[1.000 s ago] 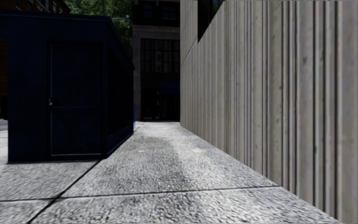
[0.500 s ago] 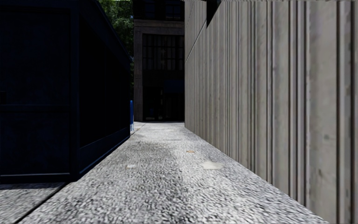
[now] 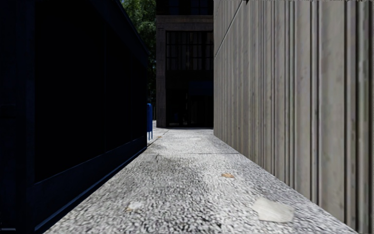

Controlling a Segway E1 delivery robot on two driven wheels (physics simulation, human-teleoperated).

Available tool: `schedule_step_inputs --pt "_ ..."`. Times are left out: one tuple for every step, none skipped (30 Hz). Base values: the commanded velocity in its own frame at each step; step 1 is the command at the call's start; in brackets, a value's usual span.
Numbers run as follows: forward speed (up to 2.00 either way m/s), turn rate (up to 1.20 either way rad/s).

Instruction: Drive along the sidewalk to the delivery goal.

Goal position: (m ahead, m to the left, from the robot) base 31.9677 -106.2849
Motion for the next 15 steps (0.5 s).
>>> schedule_step_inputs --pt "2.00 0.00" --pt "2.00 0.00" --pt "2.00 0.00" --pt "2.00 0.00" --pt "2.00 0.00" --pt "2.00 0.00" --pt "2.00 0.00" --pt "2.00 0.00" --pt "2.00 0.00" --pt "2.00 0.00" --pt "2.00 0.00" --pt "2.00 0.00" --pt "2.00 0.00" --pt "2.00 0.00" --pt "2.00 0.00"
